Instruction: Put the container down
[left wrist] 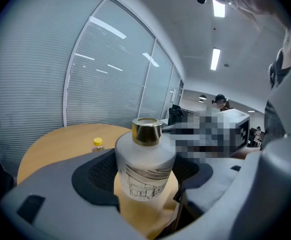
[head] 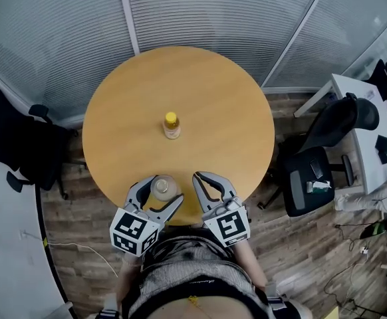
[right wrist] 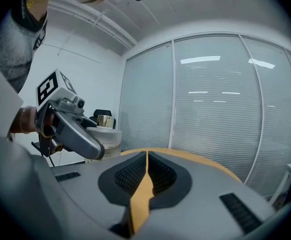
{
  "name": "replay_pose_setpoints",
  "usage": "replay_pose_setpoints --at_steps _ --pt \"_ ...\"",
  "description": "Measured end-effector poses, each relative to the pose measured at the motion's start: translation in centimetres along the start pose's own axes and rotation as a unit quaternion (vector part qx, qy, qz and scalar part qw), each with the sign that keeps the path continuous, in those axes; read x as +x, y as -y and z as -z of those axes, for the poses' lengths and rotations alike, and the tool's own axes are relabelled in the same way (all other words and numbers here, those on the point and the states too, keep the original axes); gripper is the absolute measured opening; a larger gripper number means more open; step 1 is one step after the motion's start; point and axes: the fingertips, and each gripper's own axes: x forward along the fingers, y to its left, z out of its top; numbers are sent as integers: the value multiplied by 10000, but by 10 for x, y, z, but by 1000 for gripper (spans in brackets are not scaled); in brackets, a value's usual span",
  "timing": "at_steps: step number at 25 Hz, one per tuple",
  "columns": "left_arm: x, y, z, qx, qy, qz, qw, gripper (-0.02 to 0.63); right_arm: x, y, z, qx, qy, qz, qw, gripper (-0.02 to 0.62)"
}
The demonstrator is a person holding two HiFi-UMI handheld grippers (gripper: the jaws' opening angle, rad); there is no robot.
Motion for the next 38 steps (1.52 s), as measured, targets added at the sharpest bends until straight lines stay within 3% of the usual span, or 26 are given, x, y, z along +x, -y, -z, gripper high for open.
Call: replay_pose_setpoints --at_steps 10,16,33,38 --pt "-1 -29 0 176 -55 197 9996 324 22 -6 1 -246 -81 181 9995 23" --pt "-4 -38 3 117 -65 173 9998 324 29 -9 1 -11 -158 230 9996 23" --pt "28 -25 -7 -79 -75 -419 9991 325 24 23 3 -82 -153 -436 9989 23" --pt "42 -12 -16 -194 19 -610 9980 324 15 42 1 -348 -125 -692 9969 23"
